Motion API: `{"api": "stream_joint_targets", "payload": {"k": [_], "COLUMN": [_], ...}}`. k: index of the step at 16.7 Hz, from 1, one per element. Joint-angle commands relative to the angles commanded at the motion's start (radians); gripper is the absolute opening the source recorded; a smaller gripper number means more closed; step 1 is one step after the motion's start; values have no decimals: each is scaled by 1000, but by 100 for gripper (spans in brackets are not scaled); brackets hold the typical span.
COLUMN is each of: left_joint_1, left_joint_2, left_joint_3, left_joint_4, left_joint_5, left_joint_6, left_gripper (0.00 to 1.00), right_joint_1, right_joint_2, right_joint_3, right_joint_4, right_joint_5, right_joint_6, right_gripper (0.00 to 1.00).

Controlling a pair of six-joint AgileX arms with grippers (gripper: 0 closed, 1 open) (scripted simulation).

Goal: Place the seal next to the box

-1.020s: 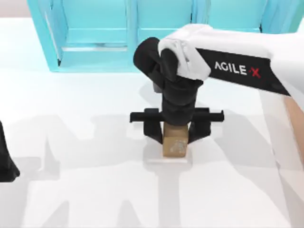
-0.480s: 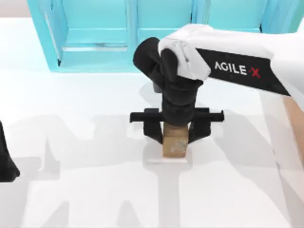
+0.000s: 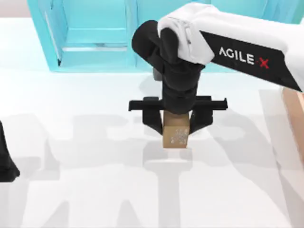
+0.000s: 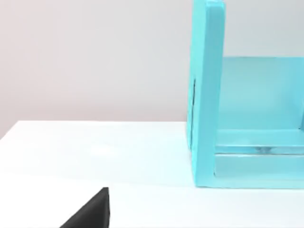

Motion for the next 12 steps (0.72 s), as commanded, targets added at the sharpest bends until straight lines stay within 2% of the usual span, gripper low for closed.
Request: {"api": "stream_joint_targets", "payload": {"k": [7, 12], "left_joint_1": [0, 0], "left_joint_2": [0, 0], "left_joint_3": [0, 0], "left_joint_4": [0, 0], "left_joint_5": [0, 0], "left_joint_6": [0, 0], "left_gripper": [100, 100], "right_joint_1": [-1, -85], "right_joint_2": [-7, -168], "right_joint_3": [26, -111], "right_joint_4": [-34, -55], "right_joint_5": [-1, -1], "right_joint_6": [-1, -89], "right_gripper": [0, 0]}}
